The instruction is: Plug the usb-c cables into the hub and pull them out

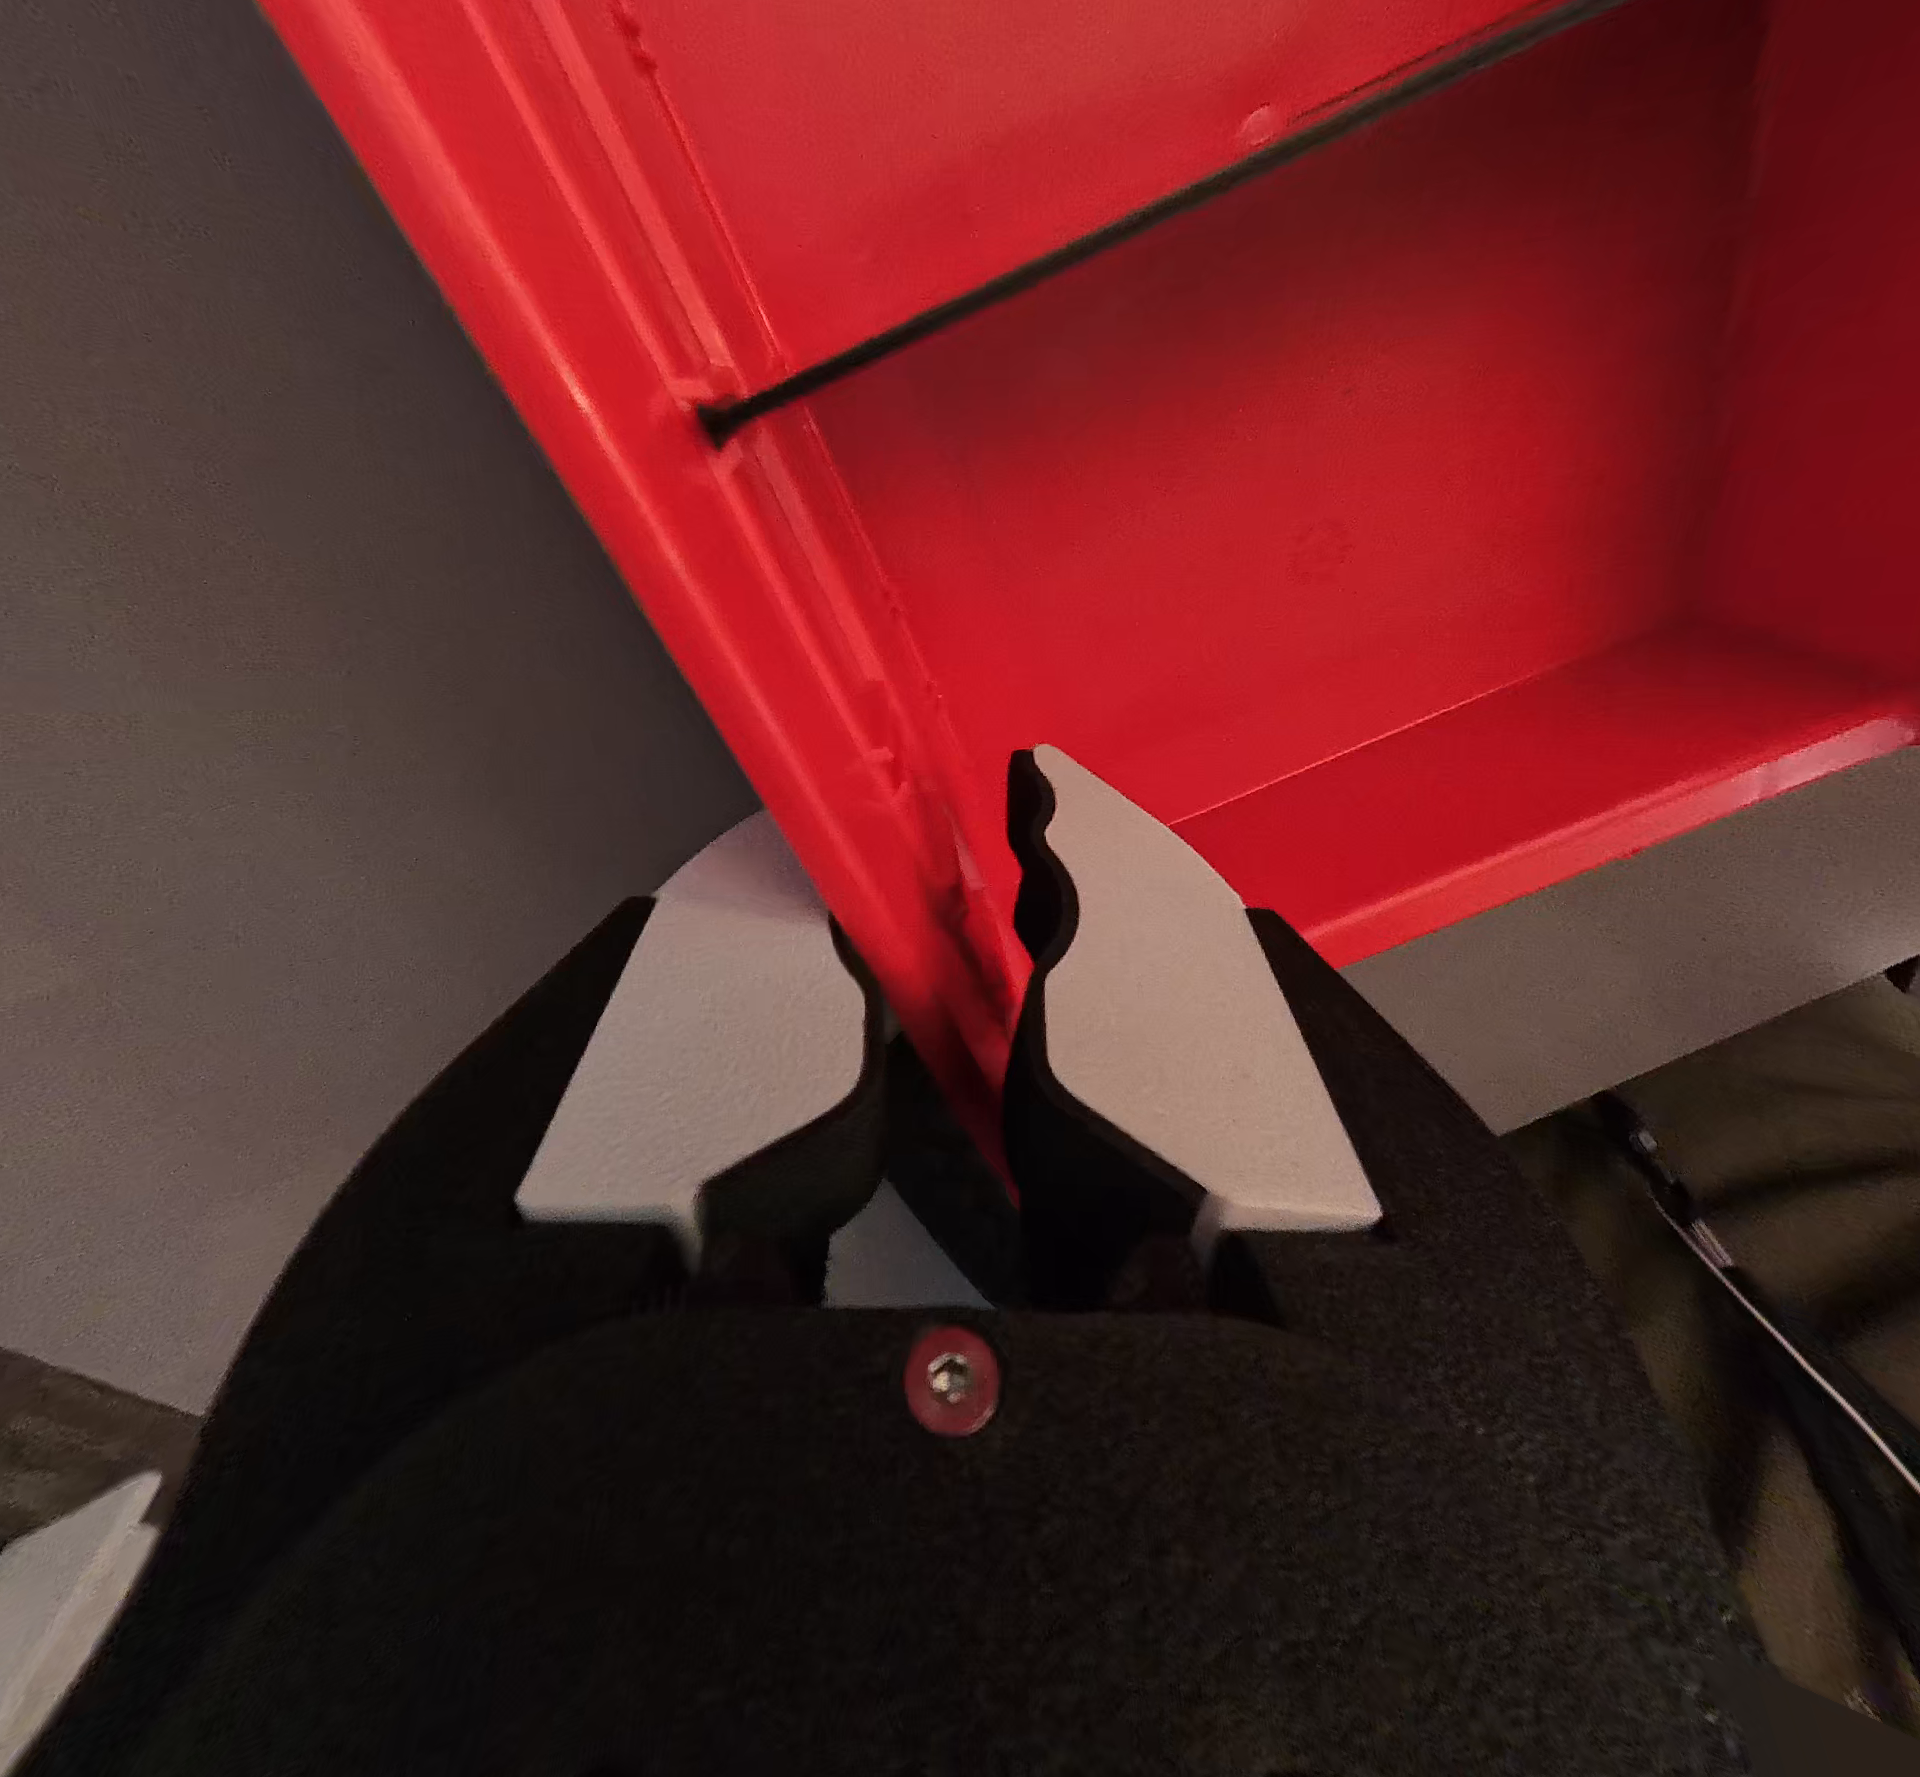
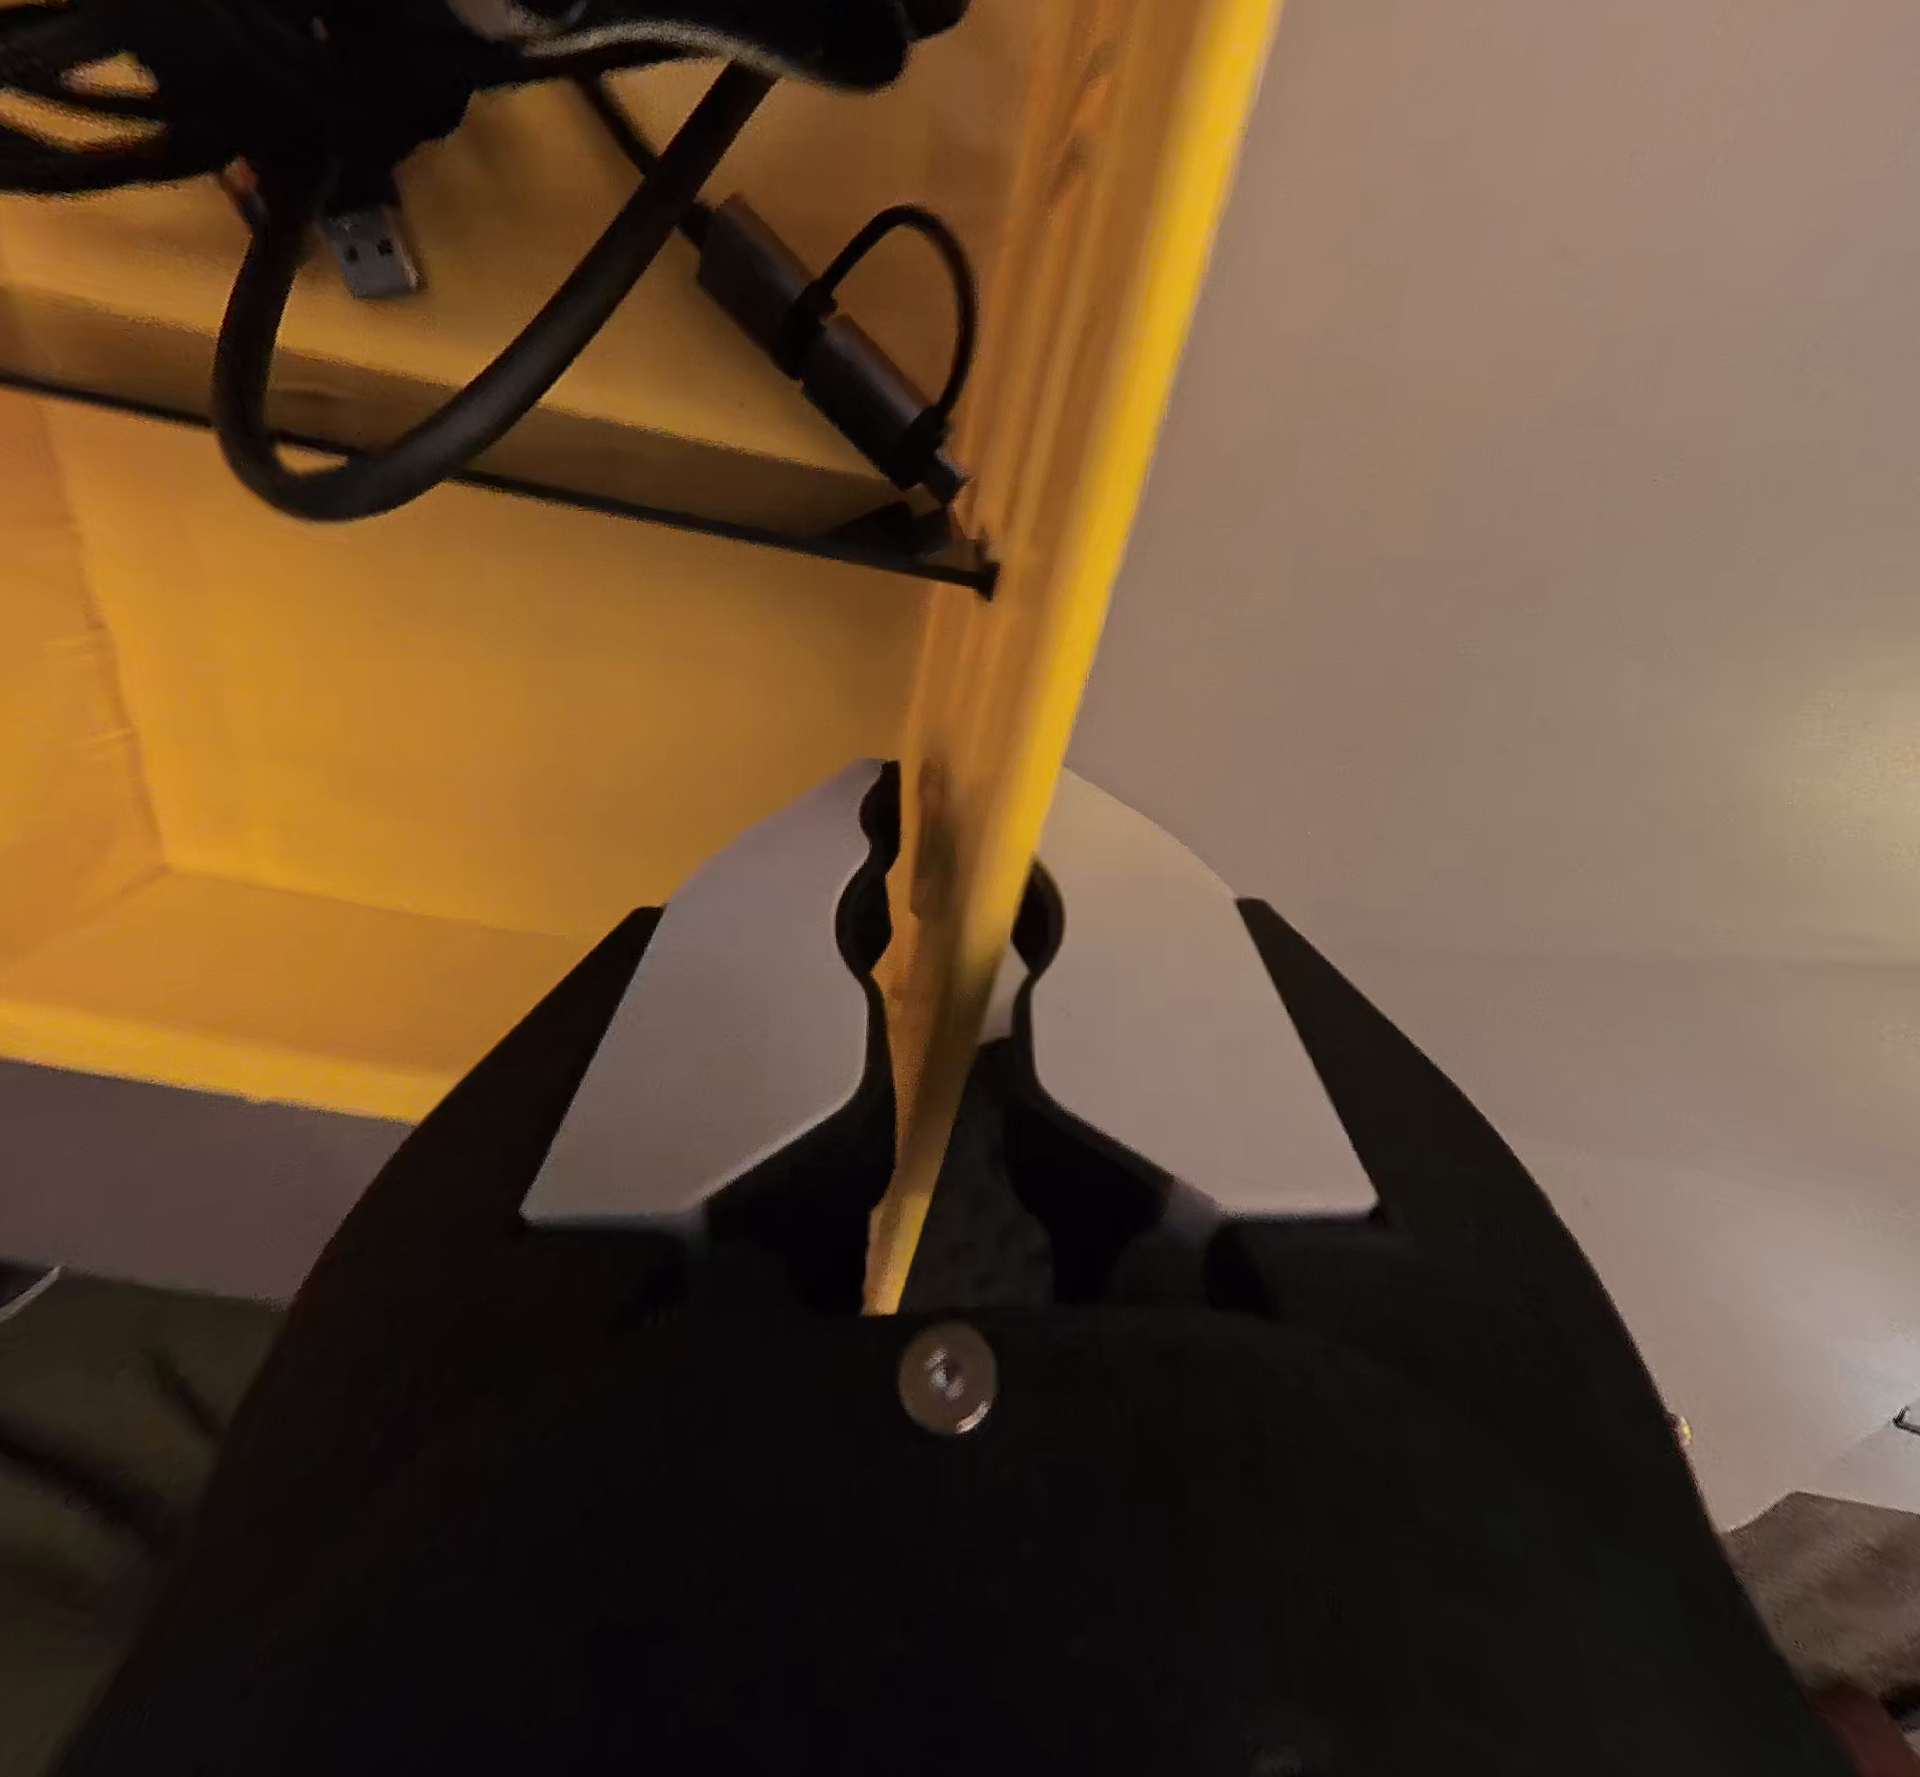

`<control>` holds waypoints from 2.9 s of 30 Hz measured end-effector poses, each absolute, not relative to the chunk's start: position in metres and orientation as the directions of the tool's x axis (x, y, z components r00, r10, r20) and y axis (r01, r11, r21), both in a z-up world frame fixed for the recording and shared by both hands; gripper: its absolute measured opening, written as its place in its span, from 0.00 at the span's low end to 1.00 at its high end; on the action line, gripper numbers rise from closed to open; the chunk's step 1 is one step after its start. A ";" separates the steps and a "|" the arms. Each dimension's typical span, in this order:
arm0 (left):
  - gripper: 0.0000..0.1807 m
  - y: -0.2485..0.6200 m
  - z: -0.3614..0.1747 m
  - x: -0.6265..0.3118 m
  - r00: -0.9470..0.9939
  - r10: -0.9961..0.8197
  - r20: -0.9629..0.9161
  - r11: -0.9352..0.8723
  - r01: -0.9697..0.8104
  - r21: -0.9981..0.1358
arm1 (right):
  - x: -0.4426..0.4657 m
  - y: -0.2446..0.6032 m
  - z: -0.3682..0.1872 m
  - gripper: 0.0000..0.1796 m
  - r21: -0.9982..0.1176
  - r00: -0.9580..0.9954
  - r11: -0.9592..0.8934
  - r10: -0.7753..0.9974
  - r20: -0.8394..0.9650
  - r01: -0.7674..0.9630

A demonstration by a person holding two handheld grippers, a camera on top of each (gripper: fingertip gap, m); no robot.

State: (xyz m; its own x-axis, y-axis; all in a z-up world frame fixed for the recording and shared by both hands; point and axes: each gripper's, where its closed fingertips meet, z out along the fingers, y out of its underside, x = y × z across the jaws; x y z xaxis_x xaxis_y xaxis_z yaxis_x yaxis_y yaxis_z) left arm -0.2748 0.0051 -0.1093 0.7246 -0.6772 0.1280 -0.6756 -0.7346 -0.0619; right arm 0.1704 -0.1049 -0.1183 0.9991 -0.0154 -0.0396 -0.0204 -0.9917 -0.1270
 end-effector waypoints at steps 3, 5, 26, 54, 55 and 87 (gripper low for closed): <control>0.12 0.023 -0.089 -0.271 0.736 -0.662 0.137 -0.746 -0.632 -0.211 | 0.180 -0.095 -0.095 0.14 -0.275 0.995 -0.957 -0.101 0.021 -0.091; 0.13 0.047 -0.066 -0.276 0.774 -0.627 0.090 -0.747 -0.564 -0.353 | 0.187 -0.086 -0.060 0.17 -0.433 0.975 -0.891 -0.195 0.104 -0.132; 0.37 0.081 0.106 -0.245 0.874 -0.443 -0.199 -0.052 -0.247 -0.968 | -0.090 -0.027 -0.054 0.23 -0.383 0.976 -0.923 0.117 -0.186 0.037; 0.36 0.070 0.109 -0.261 0.838 -0.535 -0.106 -0.120 -0.199 -0.973 | -0.091 -0.025 -0.107 0.04 -0.045 0.984 -0.997 -0.058 -0.167 -0.066; 0.36 0.068 0.111 -0.264 0.841 -0.532 -0.100 -0.122 -0.193 -0.973 | -0.093 -0.024 -0.099 0.04 -0.044 0.979 -0.997 -0.061 -0.195 -0.070; 0.32 -0.024 0.008 -0.061 0.413 -0.878 0.242 -0.399 -0.352 -0.847 | 0.406 -0.177 -0.072 0.04 -0.254 0.920 -0.897 -0.298 -0.254 -0.361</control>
State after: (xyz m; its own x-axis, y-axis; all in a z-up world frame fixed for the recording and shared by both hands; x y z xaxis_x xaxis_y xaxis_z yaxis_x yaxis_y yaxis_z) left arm -0.0613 -0.0242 0.0081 0.4129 -0.8779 0.2425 -0.3517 -0.3993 -0.8467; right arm 0.4055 -0.1772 -0.0715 0.9200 -0.2981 -0.2544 -0.3609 -0.8975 -0.2535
